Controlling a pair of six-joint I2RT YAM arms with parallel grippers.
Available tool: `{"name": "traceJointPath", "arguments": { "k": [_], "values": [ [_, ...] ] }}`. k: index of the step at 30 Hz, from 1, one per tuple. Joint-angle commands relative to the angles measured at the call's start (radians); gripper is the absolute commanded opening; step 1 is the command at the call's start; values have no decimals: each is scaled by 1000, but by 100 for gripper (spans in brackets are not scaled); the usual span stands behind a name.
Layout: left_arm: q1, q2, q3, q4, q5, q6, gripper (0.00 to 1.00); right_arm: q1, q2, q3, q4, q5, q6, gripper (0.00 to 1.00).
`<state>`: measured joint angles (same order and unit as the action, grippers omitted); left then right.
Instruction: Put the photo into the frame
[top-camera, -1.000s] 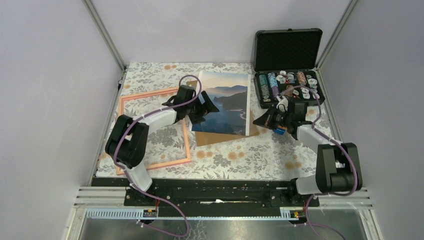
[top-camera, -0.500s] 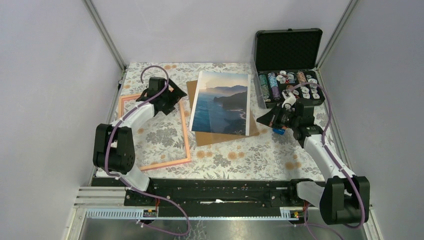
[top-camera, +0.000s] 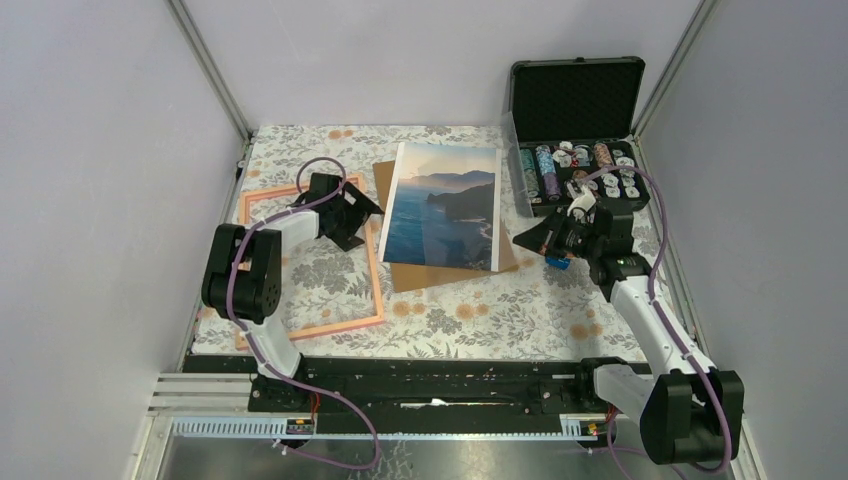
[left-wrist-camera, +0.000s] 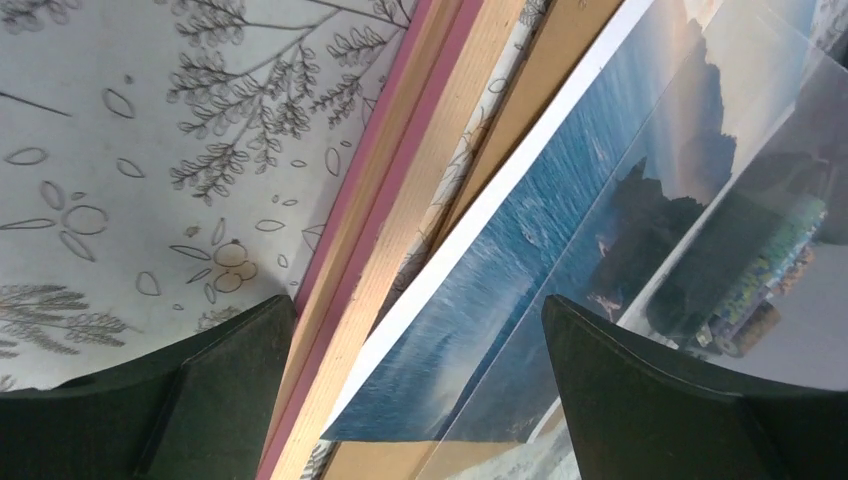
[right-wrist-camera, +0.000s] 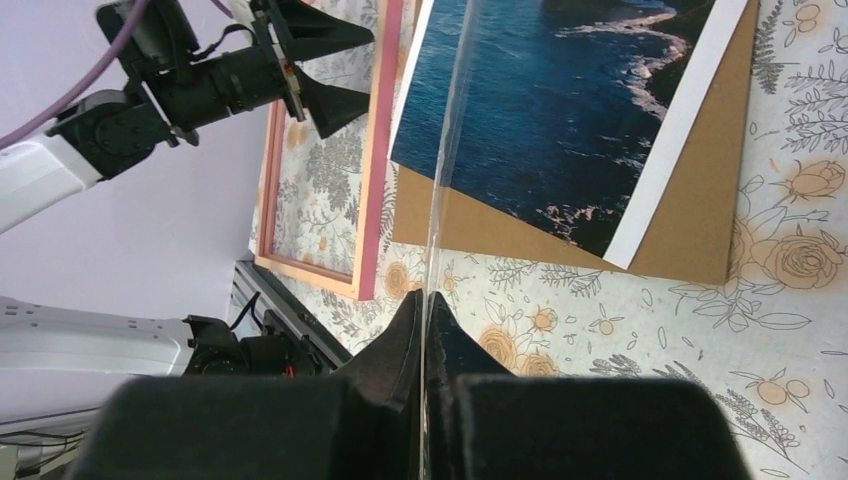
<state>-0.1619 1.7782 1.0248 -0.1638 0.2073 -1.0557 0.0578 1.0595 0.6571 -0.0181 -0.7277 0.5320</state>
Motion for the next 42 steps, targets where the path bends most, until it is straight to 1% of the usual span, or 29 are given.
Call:
{"name": "traceJointPath", "arguments": {
  "k": [1,3,6,9,11,17,20,22,23,27,30,33,37,42],
  "values": [
    [-8,16,-29,136,111,-18,99,1,-52,57,24,-36,48,0],
    [-16,38,-18,160,157,-17,99,1,-59,57,29,-44,79,0],
    [-27,48,-11,161,178,-17,99,3,-62,56,69,-65,135,0],
    [-27,9,-10,190,189,-9,99,4,-52,58,130,-95,194,0],
    [-23,-50,-3,179,161,18,99,13,-36,66,164,-112,220,0],
    [-13,-315,5,165,-14,136,99,103,5,161,142,-78,222,0],
    [-12,-399,48,149,-36,213,99,172,37,228,128,-47,218,0],
    [-16,-431,98,120,-32,289,99,234,71,264,133,-27,220,0],
    [-21,-447,120,93,-62,327,99,258,85,277,145,-16,224,0],
    [-69,-522,145,67,-153,431,99,320,132,262,293,-3,323,0],
    [-117,-553,149,71,-186,482,99,343,145,240,378,3,378,0],
    [-139,-565,150,74,-193,501,99,362,144,242,401,13,397,0],
    [-142,-573,155,73,-195,508,99,380,132,266,395,20,402,0],
    [-142,-598,156,73,-200,518,99,432,137,282,411,28,417,0]
  ]
}}
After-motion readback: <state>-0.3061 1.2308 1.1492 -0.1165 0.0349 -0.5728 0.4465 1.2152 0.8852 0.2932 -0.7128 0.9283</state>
